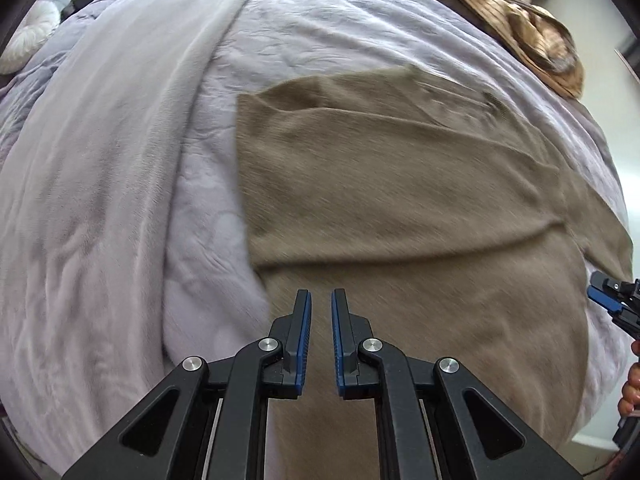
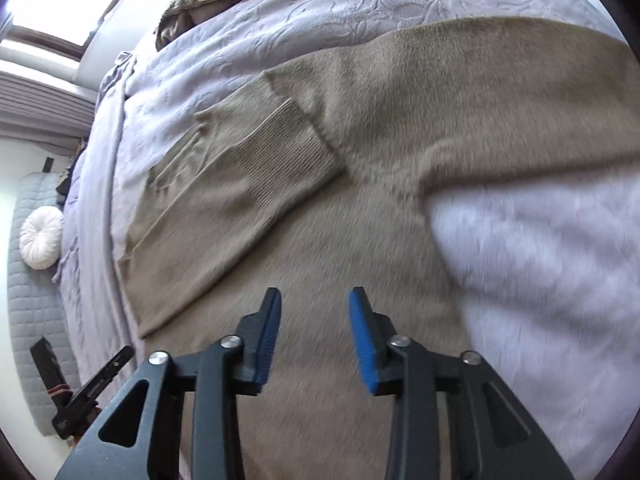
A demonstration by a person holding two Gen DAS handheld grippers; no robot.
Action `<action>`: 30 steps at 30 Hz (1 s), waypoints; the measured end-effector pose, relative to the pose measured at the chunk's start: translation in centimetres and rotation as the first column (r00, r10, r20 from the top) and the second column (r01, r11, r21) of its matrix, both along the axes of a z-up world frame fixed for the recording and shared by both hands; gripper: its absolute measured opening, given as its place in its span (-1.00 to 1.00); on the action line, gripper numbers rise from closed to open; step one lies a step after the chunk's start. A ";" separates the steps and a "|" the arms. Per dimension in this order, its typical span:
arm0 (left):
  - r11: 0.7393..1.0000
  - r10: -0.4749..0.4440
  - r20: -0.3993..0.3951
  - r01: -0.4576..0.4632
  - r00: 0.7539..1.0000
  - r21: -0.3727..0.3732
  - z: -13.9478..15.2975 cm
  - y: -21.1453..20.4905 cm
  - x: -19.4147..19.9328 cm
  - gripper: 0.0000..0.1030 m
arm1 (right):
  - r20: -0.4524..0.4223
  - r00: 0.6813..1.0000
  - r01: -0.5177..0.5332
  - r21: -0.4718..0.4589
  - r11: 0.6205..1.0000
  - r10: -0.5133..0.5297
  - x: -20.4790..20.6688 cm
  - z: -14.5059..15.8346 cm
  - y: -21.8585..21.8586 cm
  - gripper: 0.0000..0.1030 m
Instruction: Fold small clothes
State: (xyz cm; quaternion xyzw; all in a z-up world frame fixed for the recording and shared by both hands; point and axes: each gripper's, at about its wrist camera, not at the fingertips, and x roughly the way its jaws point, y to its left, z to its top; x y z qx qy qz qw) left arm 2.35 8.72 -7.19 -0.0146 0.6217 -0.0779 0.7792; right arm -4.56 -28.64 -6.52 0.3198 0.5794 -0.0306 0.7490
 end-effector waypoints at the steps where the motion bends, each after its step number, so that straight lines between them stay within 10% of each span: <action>1: 1.000 -0.011 -0.003 0.011 1.000 -0.003 0.2 -0.7 -0.3 -0.78 | 0.000 1.000 -0.005 0.006 1.000 0.005 -0.5 0.3 0.4 -0.23; 9: 0.997 -0.081 -0.019 0.080 0.997 -0.011 2.1 -3.2 -3.3 -0.77 | -0.008 0.999 -0.034 0.039 0.999 0.034 -3.1 1.8 2.3 -0.22; 11: 0.996 -0.087 -0.029 0.087 0.996 -0.007 2.1 -3.5 -3.6 -0.20 | -0.011 0.999 -0.033 0.045 0.998 0.034 -3.4 1.9 2.6 -0.22; 12: 0.997 -0.083 -0.037 0.083 0.996 0.003 2.3 -3.7 -3.8 0.84 | -0.012 0.999 -0.034 0.049 0.998 0.035 -3.6 2.0 2.8 -0.21; 13: 0.997 -0.069 -0.021 0.069 0.997 0.018 2.6 -3.6 -4.0 0.98 | -0.014 0.999 -0.034 0.052 0.998 0.035 -3.8 2.0 2.9 -0.21; 30: 0.999 -0.040 -0.106 0.039 0.994 -0.018 3.5 -4.4 -6.0 0.98 | 0.005 1.000 0.016 0.093 0.996 -0.016 -6.2 3.0 2.3 0.03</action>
